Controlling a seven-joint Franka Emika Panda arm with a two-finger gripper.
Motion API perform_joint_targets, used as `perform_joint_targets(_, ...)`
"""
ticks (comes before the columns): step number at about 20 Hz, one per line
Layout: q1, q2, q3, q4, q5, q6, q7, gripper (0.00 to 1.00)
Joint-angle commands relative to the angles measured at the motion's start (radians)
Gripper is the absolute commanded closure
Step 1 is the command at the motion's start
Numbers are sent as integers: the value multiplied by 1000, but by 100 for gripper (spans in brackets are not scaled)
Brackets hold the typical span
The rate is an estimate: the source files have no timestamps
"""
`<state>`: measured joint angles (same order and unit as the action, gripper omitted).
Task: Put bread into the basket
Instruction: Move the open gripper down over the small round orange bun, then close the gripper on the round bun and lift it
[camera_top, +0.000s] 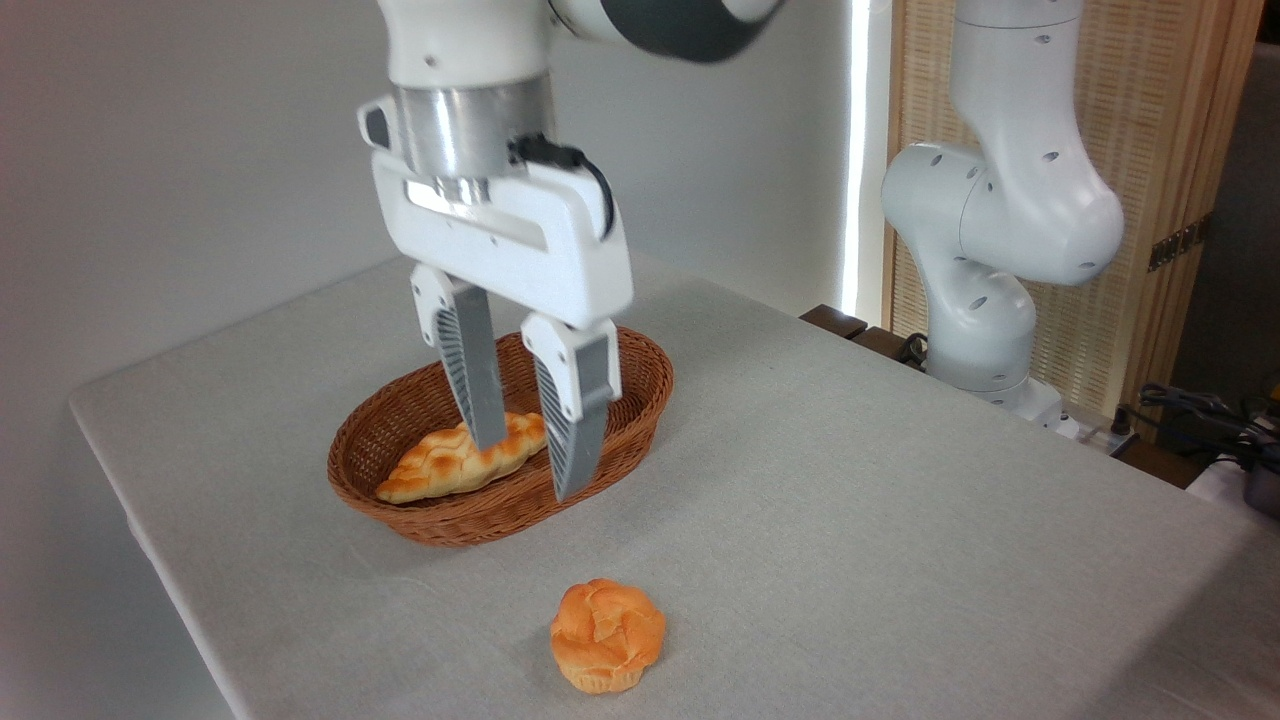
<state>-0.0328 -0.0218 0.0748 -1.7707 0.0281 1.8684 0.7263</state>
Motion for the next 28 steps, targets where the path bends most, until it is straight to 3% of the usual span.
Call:
perform_joint_targets(1, -10, -59, 23, -150, 16, 130, 13, 0)
perform_joint_targets(6, -10, -59, 46, -196, 118, 170, 15, 0)
perform_joint_targets(19, -12, -49, 48, -364, 119, 304, 12, 0)
perform_joint_targets(28, -15, -20, 46, -406, 119, 431, 12, 0)
